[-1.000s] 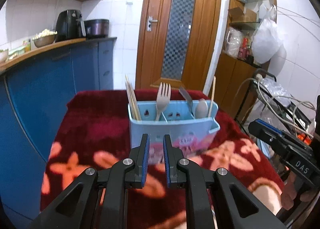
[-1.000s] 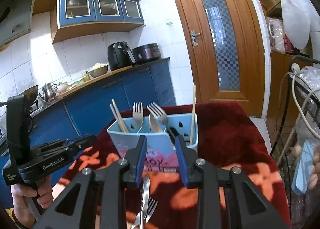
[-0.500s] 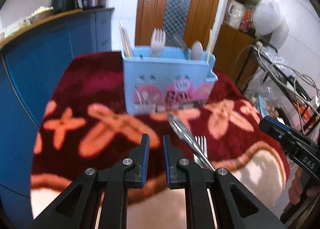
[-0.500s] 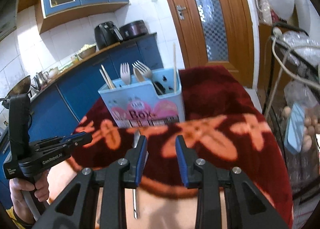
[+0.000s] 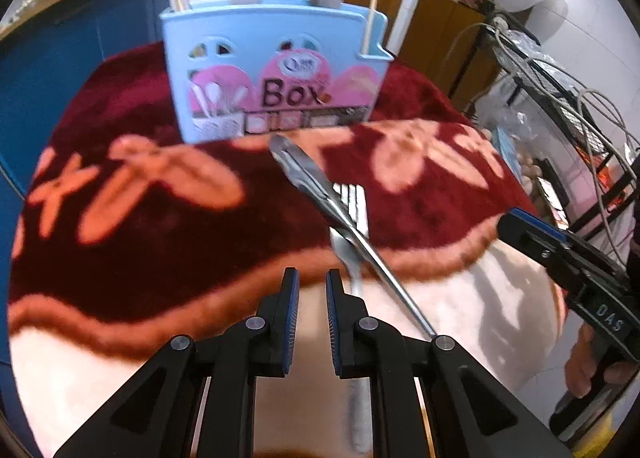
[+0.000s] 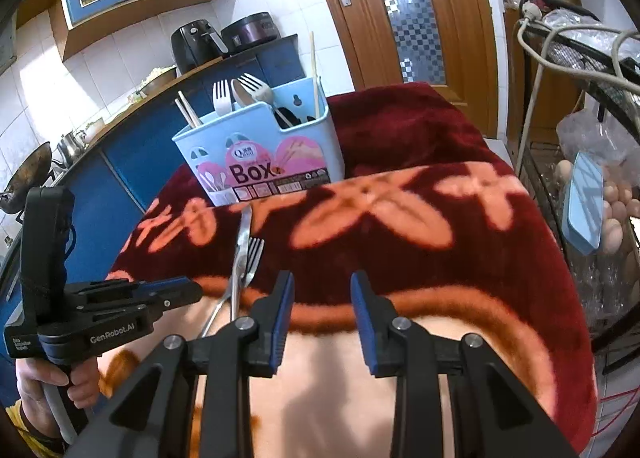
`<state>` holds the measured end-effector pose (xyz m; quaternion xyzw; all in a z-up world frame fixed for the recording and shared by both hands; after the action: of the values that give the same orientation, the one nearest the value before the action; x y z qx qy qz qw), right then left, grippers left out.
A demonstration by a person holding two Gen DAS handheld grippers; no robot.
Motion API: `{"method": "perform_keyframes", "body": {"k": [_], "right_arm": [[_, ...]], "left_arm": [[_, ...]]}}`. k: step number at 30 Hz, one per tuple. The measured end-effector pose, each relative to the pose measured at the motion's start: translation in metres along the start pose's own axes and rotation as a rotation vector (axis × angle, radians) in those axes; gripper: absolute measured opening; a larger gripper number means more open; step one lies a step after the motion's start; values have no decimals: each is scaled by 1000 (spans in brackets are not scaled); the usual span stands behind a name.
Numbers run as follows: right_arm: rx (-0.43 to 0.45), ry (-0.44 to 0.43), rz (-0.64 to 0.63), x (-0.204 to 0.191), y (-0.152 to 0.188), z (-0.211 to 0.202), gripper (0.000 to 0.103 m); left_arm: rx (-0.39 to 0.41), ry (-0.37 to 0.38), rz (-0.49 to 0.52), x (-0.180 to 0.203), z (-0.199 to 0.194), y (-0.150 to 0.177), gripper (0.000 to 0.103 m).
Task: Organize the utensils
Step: 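Move the left tool down to the metal fork on the blanket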
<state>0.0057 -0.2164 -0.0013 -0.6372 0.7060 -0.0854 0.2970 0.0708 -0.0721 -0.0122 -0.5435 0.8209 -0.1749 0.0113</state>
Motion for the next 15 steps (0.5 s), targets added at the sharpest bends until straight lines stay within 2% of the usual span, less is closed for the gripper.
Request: {"method": "perform_keyframes", "body": {"k": [9, 12, 15], "right_arm": [[-8, -6, 13, 8, 3, 1, 33], [-6, -6, 13, 8, 3, 1, 33], [-3, -8, 9, 9, 2, 0, 33]], "left_arm": [[-67, 9, 53, 18, 11, -6, 13], [-131, 24, 51, 20, 20, -12, 13], [-142, 3, 70, 23, 21, -14, 13]]}}
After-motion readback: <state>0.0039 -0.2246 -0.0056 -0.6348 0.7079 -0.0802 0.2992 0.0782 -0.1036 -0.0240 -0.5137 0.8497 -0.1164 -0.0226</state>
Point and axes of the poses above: each gripper's, at about its wrist camera, not at the fingertips, and z roughly the way its jaws point, x to its right, y to its underside, the point moved 1 cm from there along z, roughly the way its jaws point, and after that the axes turned 15 degrees about -x, right-handed, at the moved point
